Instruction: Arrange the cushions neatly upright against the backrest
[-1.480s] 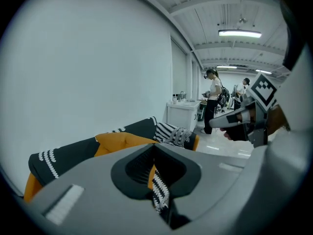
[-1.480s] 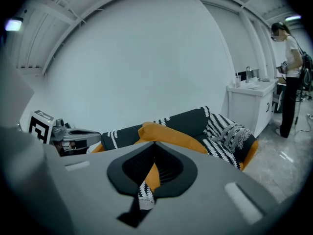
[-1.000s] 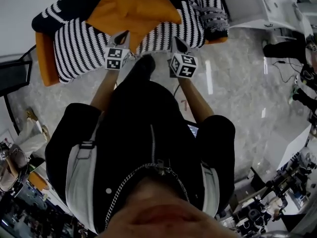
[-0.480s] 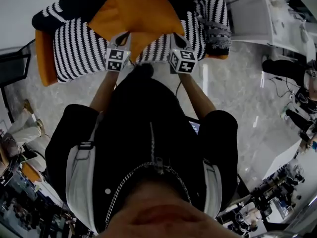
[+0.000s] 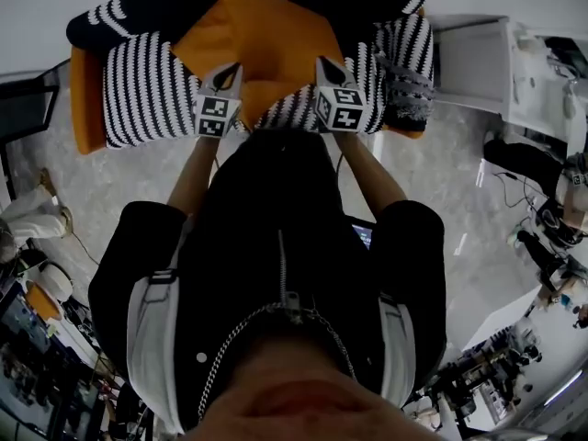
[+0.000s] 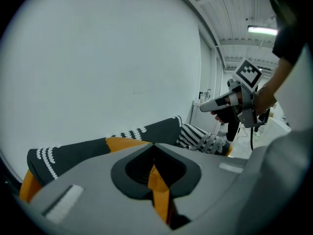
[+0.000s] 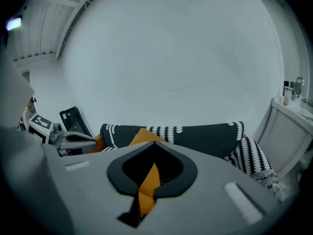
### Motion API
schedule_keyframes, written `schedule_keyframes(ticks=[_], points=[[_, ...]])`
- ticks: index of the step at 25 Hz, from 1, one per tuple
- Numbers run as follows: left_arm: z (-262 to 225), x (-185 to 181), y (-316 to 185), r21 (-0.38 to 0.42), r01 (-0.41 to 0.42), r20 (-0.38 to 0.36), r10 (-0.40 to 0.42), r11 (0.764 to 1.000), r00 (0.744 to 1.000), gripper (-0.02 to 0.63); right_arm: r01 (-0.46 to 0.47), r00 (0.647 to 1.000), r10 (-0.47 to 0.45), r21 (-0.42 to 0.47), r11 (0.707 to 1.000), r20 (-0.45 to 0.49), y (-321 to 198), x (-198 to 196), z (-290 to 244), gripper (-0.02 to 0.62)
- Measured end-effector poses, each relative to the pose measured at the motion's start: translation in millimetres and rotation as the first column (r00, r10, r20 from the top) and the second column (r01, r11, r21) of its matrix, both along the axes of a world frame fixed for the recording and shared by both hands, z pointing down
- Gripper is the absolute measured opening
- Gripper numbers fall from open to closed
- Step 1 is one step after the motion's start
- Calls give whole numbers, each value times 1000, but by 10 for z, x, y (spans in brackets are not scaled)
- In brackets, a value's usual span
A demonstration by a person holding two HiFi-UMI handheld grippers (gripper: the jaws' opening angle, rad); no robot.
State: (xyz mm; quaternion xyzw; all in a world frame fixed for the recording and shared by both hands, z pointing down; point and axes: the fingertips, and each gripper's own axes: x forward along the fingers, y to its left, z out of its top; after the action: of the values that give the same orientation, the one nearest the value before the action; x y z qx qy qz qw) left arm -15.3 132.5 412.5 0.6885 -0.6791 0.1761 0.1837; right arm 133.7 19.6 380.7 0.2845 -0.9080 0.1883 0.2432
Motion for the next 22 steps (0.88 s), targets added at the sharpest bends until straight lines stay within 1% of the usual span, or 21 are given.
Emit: schedule_keyframes(ticks=[4,6,8,10,11,14,15,18,20,22], points=[[56,-83,41,-8,25,25,-24,1000,999,11,51,999,-51,-10,999,-1,-126,-196,42,3],[136,-67,63,-33,17,50,-15,999,999,11,74,997,-74,-23,997,-1,-187,-249,91,3],[238,-25,73,-75,9,53,-5,997,999,18,97,995,-98,-35,995,-5,-257,-286,141,3],[364,9,116,-118,8,52,-2,993,999,51,119,993,-120,-38,992,-17,-320,-299,167,3],[443,18,145,-136,6,59,2,991,998,65,128,991,-129,-37,991,-22,-358,-301,173,3],[620,68,164,-183,-19,92,36,983,995,138,146,989,-147,-37,989,-23,-530,-284,171,3],[637,92,149,-195,-24,96,44,981,994,146,152,988,-152,-37,988,-24,-594,-265,173,3],[715,181,134,-205,-30,85,49,978,995,161,163,986,-164,-39,986,-35,-743,-183,198,3],[727,225,134,-208,-49,80,67,977,995,180,164,985,-165,-44,986,-39,-816,-159,204,3],[762,254,147,-230,-83,86,105,970,991,225,164,985,-166,-45,985,-39,-885,-162,194,3]])
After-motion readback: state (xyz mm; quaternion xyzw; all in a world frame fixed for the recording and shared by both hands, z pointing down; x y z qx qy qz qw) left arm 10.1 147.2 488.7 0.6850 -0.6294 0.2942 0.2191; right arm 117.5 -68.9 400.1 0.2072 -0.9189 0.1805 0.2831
